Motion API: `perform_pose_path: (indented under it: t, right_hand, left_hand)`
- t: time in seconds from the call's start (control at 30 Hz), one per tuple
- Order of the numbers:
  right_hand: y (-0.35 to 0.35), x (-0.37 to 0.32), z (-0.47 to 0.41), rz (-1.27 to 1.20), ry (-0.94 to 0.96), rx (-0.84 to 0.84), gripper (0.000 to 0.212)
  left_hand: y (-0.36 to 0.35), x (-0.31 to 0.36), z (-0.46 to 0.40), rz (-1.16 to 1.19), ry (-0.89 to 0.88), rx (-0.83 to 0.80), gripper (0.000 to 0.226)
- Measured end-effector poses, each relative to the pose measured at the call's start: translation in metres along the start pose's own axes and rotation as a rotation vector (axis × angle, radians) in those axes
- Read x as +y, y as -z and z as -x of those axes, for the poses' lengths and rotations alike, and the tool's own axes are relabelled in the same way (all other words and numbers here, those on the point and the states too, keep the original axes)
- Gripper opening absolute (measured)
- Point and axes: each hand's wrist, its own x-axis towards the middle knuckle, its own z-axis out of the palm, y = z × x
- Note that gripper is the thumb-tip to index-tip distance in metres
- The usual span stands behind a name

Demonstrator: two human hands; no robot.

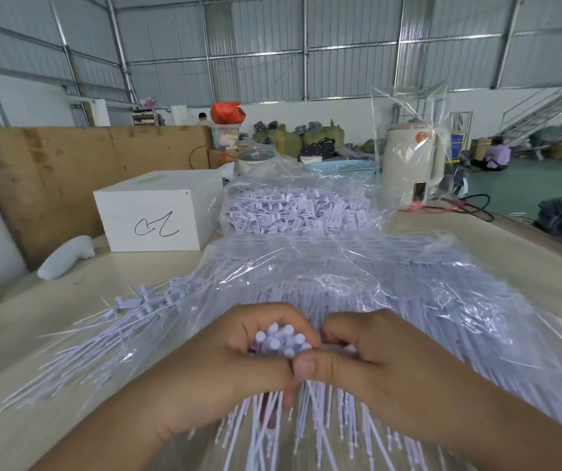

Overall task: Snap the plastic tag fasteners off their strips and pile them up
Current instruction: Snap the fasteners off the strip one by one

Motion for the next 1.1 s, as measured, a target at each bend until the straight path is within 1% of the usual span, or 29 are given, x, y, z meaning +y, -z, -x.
perform_pose_path:
  t: [0.07,0.17,0.2,0.27,0.33,0.43,0.47,0.57,0.6,0.63,0.67,0.7,0.73,0.77,0.8,0.83,0.93,1.0,1.1]
  right_hand:
    - [0.006,0.002,0.001,-0.069,-0.017,-0.023,0.073]
    - [0.018,0.003,0.003,-0.149,0.001,-0.100,0.065]
    - [0.021,0.003,0.003,-0.162,0.002,-0.106,0.061]
    - [0.023,0.001,0.002,-0.175,-0.002,-0.061,0.052]
    - [0.020,-0.003,0.001,-0.174,-0.013,0.031,0.046]
    - [0.010,-0.012,0.000,-0.206,-0.015,0.196,0.044]
    - [0.007,-0.015,-0.001,-0.235,-0.031,0.273,0.045]
    - [0.017,-0.011,-0.006,-0.377,-0.104,0.588,0.050]
    - [0.024,-0.009,-0.006,-0.406,-0.099,0.653,0.050]
    - [0.029,-0.006,-0.005,-0.412,-0.072,0.660,0.049]
    - [0.031,-0.006,-0.002,-0.417,-0.031,0.596,0.047]
    - [0.030,-0.006,0.001,-0.436,0.018,0.469,0.041]
    - [0.027,-0.007,0.002,-0.458,0.062,0.307,0.032]
    - [0.024,-0.007,0.004,-0.460,0.099,0.152,0.028]
    - [0.020,-0.006,0.005,-0.439,0.129,0.044,0.029]
    - [0.018,-0.004,0.005,-0.398,0.146,-0.011,0.034]
    - [0.012,-0.001,0.005,-0.229,0.140,-0.003,0.047]
    - [0.010,0.000,0.005,-0.137,0.142,0.015,0.056]
    - [0.010,0.000,0.006,-0.118,0.138,0.022,0.065]
  left_hand:
    - [0.000,-0.002,-0.001,0.015,-0.023,0.029,0.006]
    - [0.000,-0.003,0.000,0.004,-0.039,0.061,0.007]
    - [-0.001,-0.004,-0.001,-0.010,-0.057,0.085,0.008]
    - [-0.005,-0.004,-0.001,-0.043,-0.102,0.152,0.008]
    - [-0.009,-0.004,-0.002,-0.041,-0.131,0.233,0.009]
    - [-0.012,0.002,-0.001,-0.003,-0.150,0.312,0.015]
    - [-0.014,0.004,0.001,0.011,-0.159,0.331,0.015]
    - [-0.028,0.007,0.004,-0.008,-0.163,0.364,0.019]
    - [-0.034,0.006,0.003,-0.017,-0.169,0.372,0.020]
    - [-0.038,0.006,0.002,-0.013,-0.177,0.381,0.020]
    - [-0.039,0.005,0.000,-0.001,-0.179,0.386,0.019]
    - [-0.038,0.005,-0.002,0.012,-0.181,0.383,0.016]
    - [-0.035,0.005,-0.003,0.029,-0.184,0.374,0.013]
    - [-0.031,0.004,-0.003,0.055,-0.188,0.363,0.011]
    - [-0.026,0.004,-0.002,0.087,-0.186,0.351,0.010]
    - [-0.022,0.004,-0.002,0.109,-0.180,0.340,0.010]
    - [-0.014,0.002,-0.001,0.108,-0.154,0.295,0.012]
    - [-0.012,0.001,-0.001,0.095,-0.137,0.240,0.018]
    - [-0.011,-0.001,-0.001,0.074,-0.119,0.152,0.025]
